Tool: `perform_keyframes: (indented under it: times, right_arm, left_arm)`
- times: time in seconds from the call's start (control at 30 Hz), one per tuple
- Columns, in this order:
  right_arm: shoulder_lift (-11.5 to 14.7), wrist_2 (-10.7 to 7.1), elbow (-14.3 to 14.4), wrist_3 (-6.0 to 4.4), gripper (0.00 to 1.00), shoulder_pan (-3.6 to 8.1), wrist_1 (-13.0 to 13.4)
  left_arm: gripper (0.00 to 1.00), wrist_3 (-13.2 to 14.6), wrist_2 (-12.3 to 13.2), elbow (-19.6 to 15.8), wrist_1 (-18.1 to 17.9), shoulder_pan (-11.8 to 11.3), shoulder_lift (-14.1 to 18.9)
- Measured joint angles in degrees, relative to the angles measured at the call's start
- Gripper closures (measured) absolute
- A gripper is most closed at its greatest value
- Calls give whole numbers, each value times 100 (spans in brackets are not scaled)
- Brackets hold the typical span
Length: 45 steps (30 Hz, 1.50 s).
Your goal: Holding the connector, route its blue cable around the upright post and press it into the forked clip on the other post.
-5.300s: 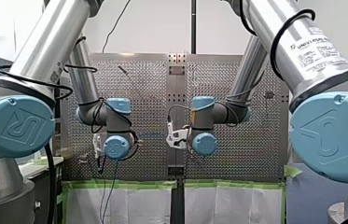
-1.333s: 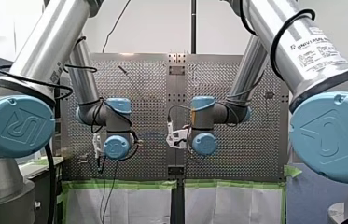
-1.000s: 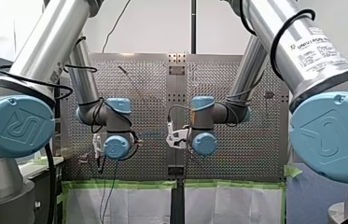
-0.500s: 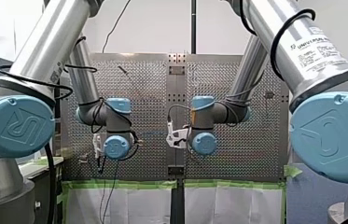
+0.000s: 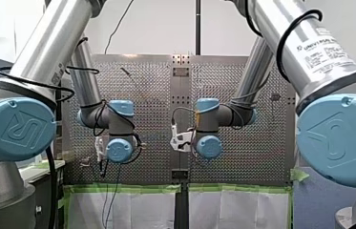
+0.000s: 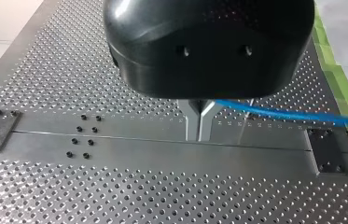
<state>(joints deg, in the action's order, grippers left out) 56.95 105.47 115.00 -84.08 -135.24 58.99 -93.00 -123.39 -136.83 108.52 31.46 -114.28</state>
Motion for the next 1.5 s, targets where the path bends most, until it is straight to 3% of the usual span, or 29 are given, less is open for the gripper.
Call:
perform_keyframes:
  times: [0.23,0.47,0.83,0.97,1.17,1.27,1.5]
  right_arm:
    - [-263,168,-275,37,100,176,-277]
    - [-334,184,-575,39,100,194,-641]
    - [-359,185,-619,34,100,205,-1152]
    - [-314,212,-698,-59,100,191,-1318]
    - [-60,97,-726,-273,100,191,-1286]
    - [77,57,-736,-329,100,202,-1280]
    - [422,-231,-1002,-480,100,224,-1530]
  left_arm:
    - [100,244,-37,106,267,68,-143]
    - [100,314,-40,114,585,72,-157]
    - [100,316,-40,118,1095,71,-162]
    - [100,230,-43,212,1107,45,-123]
    - [100,-24,-110,468,1296,-1,116]
    - [100,-163,-209,609,1433,-53,255]
    - [100,-317,-557,877,1796,-143,619]
